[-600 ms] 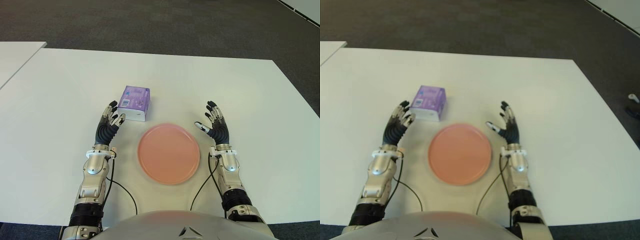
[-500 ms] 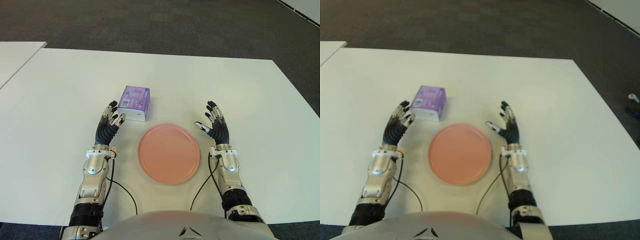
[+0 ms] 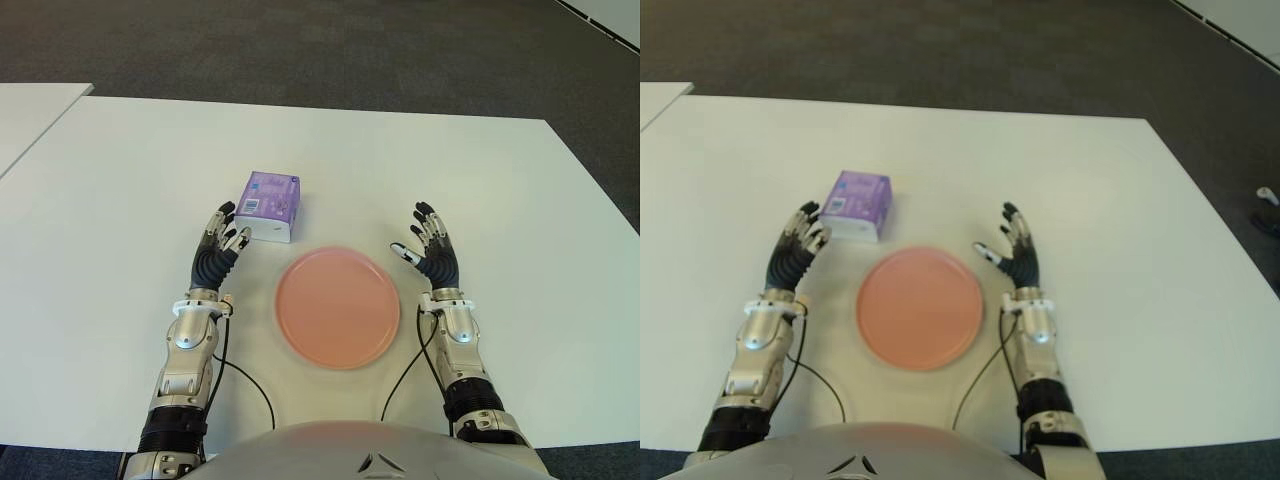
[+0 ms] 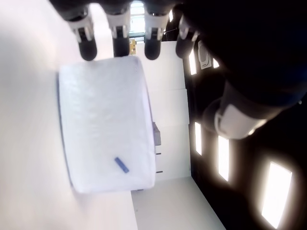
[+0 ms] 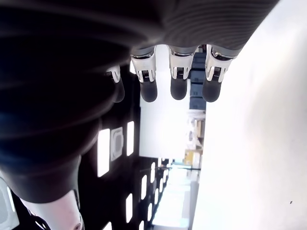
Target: Put the tissue paper into the plate.
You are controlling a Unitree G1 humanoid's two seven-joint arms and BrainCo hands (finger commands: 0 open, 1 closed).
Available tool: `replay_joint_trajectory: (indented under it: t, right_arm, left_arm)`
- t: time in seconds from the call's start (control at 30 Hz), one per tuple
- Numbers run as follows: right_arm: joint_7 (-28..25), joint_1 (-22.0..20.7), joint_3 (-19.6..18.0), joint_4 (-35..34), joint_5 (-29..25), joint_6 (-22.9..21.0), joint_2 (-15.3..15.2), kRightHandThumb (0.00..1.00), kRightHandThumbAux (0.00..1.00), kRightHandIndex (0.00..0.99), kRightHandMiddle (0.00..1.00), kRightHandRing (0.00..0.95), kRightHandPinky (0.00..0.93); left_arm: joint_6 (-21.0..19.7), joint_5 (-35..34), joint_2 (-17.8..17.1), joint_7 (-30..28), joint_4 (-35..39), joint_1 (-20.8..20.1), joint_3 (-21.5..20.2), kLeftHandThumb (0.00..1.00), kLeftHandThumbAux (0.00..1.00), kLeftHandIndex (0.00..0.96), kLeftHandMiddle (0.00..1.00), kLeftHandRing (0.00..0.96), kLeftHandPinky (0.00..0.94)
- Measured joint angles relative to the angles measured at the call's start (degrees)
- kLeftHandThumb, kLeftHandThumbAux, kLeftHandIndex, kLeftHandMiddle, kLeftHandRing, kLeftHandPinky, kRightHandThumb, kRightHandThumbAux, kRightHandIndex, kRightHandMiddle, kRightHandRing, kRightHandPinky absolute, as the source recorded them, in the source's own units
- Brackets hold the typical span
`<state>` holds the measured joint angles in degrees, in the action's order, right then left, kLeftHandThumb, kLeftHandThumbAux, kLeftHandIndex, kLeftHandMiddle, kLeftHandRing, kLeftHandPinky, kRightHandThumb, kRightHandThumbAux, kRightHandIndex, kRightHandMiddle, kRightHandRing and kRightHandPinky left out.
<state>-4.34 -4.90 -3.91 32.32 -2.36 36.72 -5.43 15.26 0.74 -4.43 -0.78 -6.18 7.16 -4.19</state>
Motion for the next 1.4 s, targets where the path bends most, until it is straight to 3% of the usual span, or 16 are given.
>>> replay_joint_trajectory:
  t: [0.6, 0.87, 1.1, 1.4]
  right_arm:
    - [-0.3, -0.8, -0.1, 1.3, -0.1, 1.9, -0.1, 0.000, 0.816, 0.000, 0.000, 0.000, 0.000]
    - [-0.3, -1.7, -0.1, 2.6, -0.1, 2.6, -0.2, 0.000, 0.825, 0.000, 0.000, 0.000, 0.000]
    - [-0.3, -2.4, -0.2, 3.8, -0.1, 3.6, -0.4, 0.000, 0.836, 0.000, 0.000, 0.000, 0.000]
    - [-0.3, -3.4, -0.3, 5.0, -0.1, 4.2, -0.4, 0.000, 0.847, 0.000, 0.000, 0.000, 0.003]
  left_arm:
    - [0.2, 0.2, 0.0, 0.1, -0.2, 0.0, 0.0, 0.000, 0.596, 0.000, 0.000, 0.000, 0.000]
    - [5.7, 9.1, -2.4, 5.2, -3.0, -0.6, 0.4, 0.015, 0.563, 0.000, 0.000, 0.000, 0.000]
    - [6.8, 14.5, -8.7, 9.4, -2.6, -7.4, -2.1, 0.025, 0.535, 0.000, 0.000, 0.000, 0.000]
    - [10.1, 15.2, -11.6, 11.8, -3.8, -13.4, -3.5, 0.023, 0.531, 0.000, 0.000, 0.000, 0.000]
